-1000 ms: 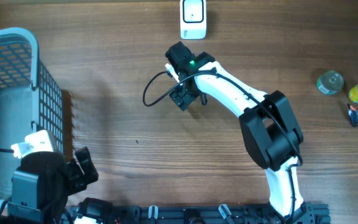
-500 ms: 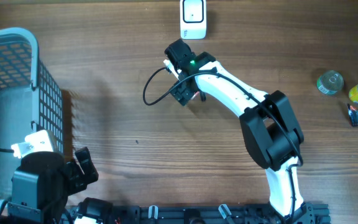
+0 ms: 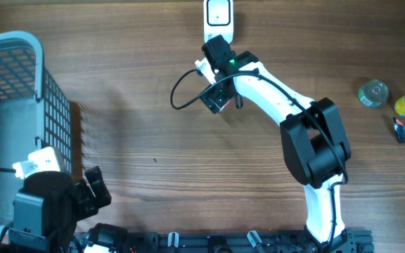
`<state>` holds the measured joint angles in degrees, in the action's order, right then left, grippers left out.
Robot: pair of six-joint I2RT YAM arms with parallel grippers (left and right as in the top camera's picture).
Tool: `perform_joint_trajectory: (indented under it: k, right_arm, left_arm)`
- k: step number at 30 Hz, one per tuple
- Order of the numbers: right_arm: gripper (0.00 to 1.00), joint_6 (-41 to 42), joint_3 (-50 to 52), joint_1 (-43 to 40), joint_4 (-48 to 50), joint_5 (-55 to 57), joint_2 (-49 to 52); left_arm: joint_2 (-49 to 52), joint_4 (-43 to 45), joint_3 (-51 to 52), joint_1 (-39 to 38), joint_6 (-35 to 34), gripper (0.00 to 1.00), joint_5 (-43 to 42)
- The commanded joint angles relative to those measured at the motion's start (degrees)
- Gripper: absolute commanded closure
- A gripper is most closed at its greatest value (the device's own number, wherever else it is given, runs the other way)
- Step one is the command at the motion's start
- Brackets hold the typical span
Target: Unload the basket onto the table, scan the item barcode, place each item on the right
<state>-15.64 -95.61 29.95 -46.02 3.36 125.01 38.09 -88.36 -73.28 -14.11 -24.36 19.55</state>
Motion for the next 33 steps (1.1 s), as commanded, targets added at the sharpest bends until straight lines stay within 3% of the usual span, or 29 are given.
perform_joint_trajectory:
  k: [1,8,16,20,23,26,29,33]
  right_arm:
    - [0.0,-2.49,-0.74,0.39,-1.4,-6.08,-0.68]
    - [0.02,-2.75,-0.26,0.28,-1.14,-0.42,5.73]
    - [0.22,8.22,-2.1,0.44,-2.69,-2.12,4.72]
    - [0.22,16.13,-7.54,0.42,-8.72,-7.39,2.54]
    - [0.22,26.84,-15.08,0.39,-19.56,-11.37,2.19]
    - [0.22,36.39,-20.57,0.28,-30.67,-22.12,1.81]
    - [0.23,36.57,-20.9,0.28,-33.64,-29.46,1.51]
    - [0.25,37.33,-20.9,0.31,-32.68,-20.87,1.51]
  left_arm:
    - [-0.09,-0.07,-0.07,0.24,-0.79,0.0,-0.48]
    - [-0.09,-0.68,-0.07,0.24,-0.79,0.0,-0.48]
    - [-0.09,-0.68,-0.07,0.24,-0.79,0.0,-0.52]
    - [-0.09,-0.7,-0.07,0.24,-0.79,0.0,-0.74]
    - [-0.09,-0.72,-0.07,0.24,-0.79,0.0,-0.94]
    - [-0.09,-0.7,-0.07,0.24,-0.79,0.0,-0.94]
    - [-0.09,-0.72,-0.07,0.24,-0.81,0.0,-0.96]
    - [-0.09,-1.07,-0.07,0.24,-0.79,0.0,-1.16]
